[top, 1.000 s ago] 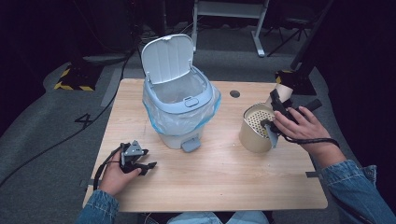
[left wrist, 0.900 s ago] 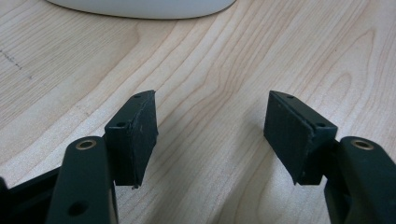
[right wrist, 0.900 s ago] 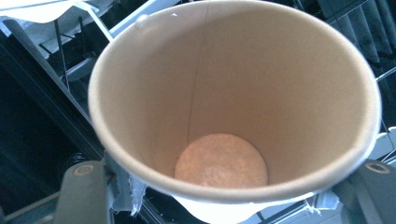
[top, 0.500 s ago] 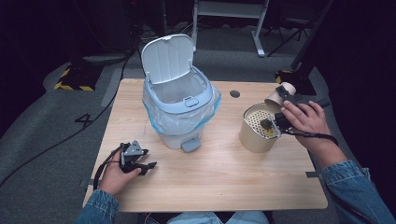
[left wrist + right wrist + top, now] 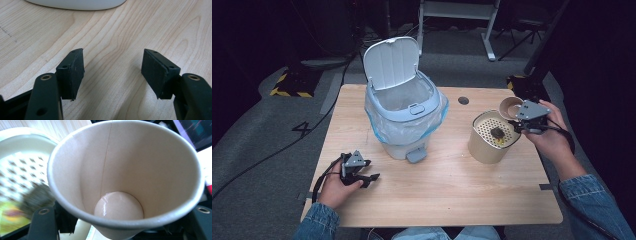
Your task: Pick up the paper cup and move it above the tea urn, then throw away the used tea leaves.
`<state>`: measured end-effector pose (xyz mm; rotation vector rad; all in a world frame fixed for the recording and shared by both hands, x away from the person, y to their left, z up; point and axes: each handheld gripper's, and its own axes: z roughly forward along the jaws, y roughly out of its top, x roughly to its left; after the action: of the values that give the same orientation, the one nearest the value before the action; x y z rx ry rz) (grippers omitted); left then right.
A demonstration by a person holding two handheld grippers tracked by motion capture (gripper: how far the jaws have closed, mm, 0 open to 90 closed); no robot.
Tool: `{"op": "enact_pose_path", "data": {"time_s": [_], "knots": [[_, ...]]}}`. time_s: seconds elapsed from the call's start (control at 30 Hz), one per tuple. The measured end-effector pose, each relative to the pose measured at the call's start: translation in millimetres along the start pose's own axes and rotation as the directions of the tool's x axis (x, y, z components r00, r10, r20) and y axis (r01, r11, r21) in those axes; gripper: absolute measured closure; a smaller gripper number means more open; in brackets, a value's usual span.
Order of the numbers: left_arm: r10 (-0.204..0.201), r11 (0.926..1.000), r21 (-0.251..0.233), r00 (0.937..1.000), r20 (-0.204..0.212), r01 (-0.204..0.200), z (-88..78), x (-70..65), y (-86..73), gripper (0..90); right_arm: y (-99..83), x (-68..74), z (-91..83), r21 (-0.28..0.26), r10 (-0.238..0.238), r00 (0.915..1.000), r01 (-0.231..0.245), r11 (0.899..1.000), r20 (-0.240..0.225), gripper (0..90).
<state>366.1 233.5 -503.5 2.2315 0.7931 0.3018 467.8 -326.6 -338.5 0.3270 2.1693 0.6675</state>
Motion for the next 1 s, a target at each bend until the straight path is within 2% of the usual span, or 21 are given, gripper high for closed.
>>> {"op": "enact_pose_path", "data": {"time_s": [0.03,0.07,0.13,0.17,0.2,0.23,0.27,0.3,0.33,0.37,0.4,0.43,0.5,0.57,0.63,0.7,0.73,0.77,0.8,0.87,1.0], "knots": [[0.000,1.0000,0.000,1.0000,0.000,0.000,0.0,0.0,0.0,35.1,-2.0,-1.0,0.1,-0.017,0.080,0.9961,-0.081,0.997,-0.035,30.1],[0.000,1.0000,0.000,1.0000,0.000,0.000,0.0,0.0,0.0,35.1,-4.1,-2.3,-0.2,-0.031,0.162,0.9839,-0.165,0.986,-0.075,30.0],[0.000,1.0000,0.000,1.0000,0.000,0.000,0.0,0.0,0.0,35.1,-8.3,-5.6,-0.6,-0.068,0.289,0.9473,-0.300,0.951,-0.139,30.0],[0.000,1.0000,0.000,1.0000,0.000,0.000,0.0,-0.1,0.0,35.1,-10.3,-7.5,-1.1,-0.071,0.349,0.9209,-0.365,0.928,-0.174,30.0],[0.000,1.0000,0.000,1.0000,0.000,0.000,0.0,-0.1,0.0,35.1,-12.8,-9.5,-1.7,-0.082,0.419,0.8820,-0.444,0.893,-0.216,30.0],[0.001,1.0000,0.000,1.0000,0.000,-0.001,0.0,-0.2,0.0,35.1,-14.5,-10.9,-2.0,-0.089,0.449,0.8606,-0.480,0.873,-0.241,30.0],[0.001,1.0000,0.000,1.0000,0.000,-0.001,0.0,-0.2,0.0,35.1,-17.0,-13.2,-2.4,-0.084,0.495,0.8207,-0.536,0.840,-0.285,29.9],[0.002,1.0000,0.000,1.0000,-0.001,-0.002,0.0,-0.2,0.0,35.1,-18.3,-14.4,-2.6,-0.077,0.520,0.7946,-0.567,0.820,-0.313,29.9],[0.002,1.0000,0.000,1.0000,-0.001,-0.002,0.0,-0.2,0.0,35.1,-18.3,-14.4,-2.6,-0.077,0.520,0.7946,-0.567,0.820,-0.313,29.9],[0.001,1.0000,0.000,1.0000,0.000,-0.001,0.0,-0.2,0.0,35.1,-22.1,-17.3,-3.9,-0.075,0.562,0.7374,-0.628,0.774,-0.374,29.8],[0.001,1.0000,0.000,1.0000,0.000,-0.001,0.0,-0.2,0.0,35.1,-22.1,-17.3,-3.9,-0.075,0.562,0.7374,-0.628,0.774,-0.374,29.8],[0.001,1.0000,0.000,1.0000,0.000,-0.001,0.0,-0.2,0.0,35.1,-24.1,-18.9,-5.2,-0.066,0.578,0.7047,-0.656,0.752,-0.411,29.7],[0.002,1.0000,0.000,1.0000,-0.001,-0.002,0.0,-0.2,0.0,35.1,-25.7,-19.8,-6.1,-0.065,0.580,0.6984,-0.661,0.748,-0.419,29.7],[0.002,1.0000,0.000,1.0000,-0.002,-0.002,0.0,-0.2,0.1,35.1,-27.1,-20.3,-6.7,-0.061,0.588,0.6856,-0.672,0.738,-0.428,29.7],[0.002,1.0000,0.000,1.0000,-0.002,-0.002,0.0,-0.2,0.1,35.1,-26.8,-20.4,-7.5,-0.060,0.584,0.6901,-0.666,0.743,-0.427,29.6],[0.002,1.0000,0.000,1.0000,-0.001,-0.002,0.0,-0.2,0.1,35.1,-26.0,-20.5,-8.3,-0.057,0.585,0.6902,-0.666,0.744,-0.427,29.5],[0.000,1.0000,0.000,1.0000,0.000,0.000,0.0,0.0,0.0,35.1,-22.1,-20.1,-10.2,-0.065,0.572,0.7070,-0.650,0.757,-0.416,29.4],[-0.001,1.0000,0.000,1.0000,0.001,0.001,0.0,0.1,0.0,35.1,-19.2,-19.5,-11.0,-0.068,0.562,0.7137,-0.641,0.764,-0.418,29.4],[-0.001,1.0000,0.000,1.0000,0.001,0.001,0.0,0.1,0.0,35.1,-19.2,-19.5,-11.0,-0.068,0.562,0.7137,-0.641,0.764,-0.418,29.4],[0.000,1.0000,0.000,1.0000,-0.001,0.000,0.0,0.0,0.0,35.1,-8.6,-18.1,-12.7,-0.079,0.540,0.7252,-0.625,0.777,-0.428,29.3],[0.002,1.0000,-0.001,1.0000,0.004,-0.002,0.5,1.2,0.5,35.2,9.0,-18.5,-12.3,-0.093,0.505,0.7376,-0.601,0.794,-0.448,29.3]]}}
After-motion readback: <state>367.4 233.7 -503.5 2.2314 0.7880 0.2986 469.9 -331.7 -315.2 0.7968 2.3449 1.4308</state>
